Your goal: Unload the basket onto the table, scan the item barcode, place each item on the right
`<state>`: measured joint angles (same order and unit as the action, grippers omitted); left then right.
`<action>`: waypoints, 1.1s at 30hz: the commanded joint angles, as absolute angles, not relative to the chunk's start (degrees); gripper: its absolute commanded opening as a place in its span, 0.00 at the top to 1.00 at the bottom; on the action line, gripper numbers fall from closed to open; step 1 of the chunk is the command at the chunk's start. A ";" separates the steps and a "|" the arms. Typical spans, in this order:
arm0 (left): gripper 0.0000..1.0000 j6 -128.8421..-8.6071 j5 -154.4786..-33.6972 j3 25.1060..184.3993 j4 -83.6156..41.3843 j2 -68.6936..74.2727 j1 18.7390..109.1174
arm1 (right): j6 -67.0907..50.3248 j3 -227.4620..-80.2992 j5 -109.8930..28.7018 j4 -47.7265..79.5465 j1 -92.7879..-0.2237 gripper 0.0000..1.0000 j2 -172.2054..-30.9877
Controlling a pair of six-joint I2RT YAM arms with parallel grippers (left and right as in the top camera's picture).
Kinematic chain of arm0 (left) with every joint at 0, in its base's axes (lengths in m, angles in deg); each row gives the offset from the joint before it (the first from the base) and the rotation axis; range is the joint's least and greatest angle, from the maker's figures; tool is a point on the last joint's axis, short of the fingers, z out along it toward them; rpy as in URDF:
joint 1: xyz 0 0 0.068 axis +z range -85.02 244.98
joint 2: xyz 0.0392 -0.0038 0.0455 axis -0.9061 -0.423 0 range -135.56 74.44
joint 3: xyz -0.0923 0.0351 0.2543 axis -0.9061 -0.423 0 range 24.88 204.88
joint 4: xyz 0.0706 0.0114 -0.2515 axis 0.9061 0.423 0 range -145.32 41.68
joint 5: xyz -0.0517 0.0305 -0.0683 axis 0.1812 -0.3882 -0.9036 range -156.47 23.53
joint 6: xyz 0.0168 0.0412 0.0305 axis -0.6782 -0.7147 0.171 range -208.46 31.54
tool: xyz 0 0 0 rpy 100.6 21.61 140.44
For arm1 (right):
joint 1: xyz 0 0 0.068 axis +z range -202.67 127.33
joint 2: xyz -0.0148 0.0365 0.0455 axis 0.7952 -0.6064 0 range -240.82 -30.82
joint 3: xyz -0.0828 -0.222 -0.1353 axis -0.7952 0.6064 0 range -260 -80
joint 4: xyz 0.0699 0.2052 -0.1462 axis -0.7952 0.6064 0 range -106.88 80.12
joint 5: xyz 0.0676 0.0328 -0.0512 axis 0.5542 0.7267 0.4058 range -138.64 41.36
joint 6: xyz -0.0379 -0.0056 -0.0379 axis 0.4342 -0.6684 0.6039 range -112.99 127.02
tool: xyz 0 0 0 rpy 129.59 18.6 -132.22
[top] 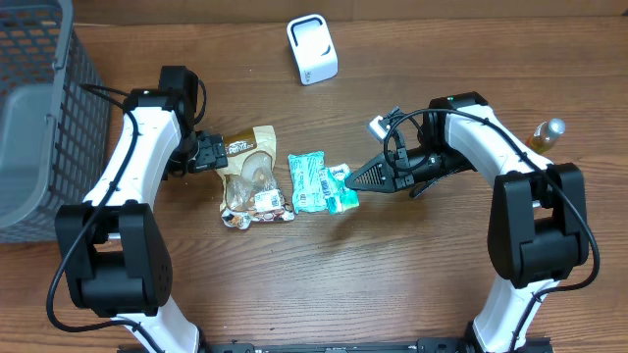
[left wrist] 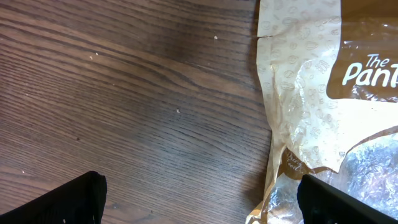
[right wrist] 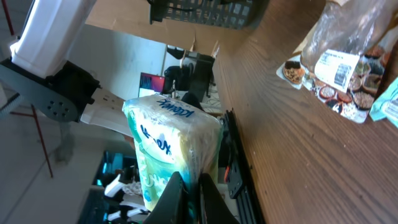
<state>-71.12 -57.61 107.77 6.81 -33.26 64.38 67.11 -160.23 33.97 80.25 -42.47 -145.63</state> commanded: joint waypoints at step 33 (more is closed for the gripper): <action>0.00 -72.19 -57.06 108.62 6.76 -33.66 64.53 | 48.51 -160.32 39.19 80.27 -54.56 0.96 -127.25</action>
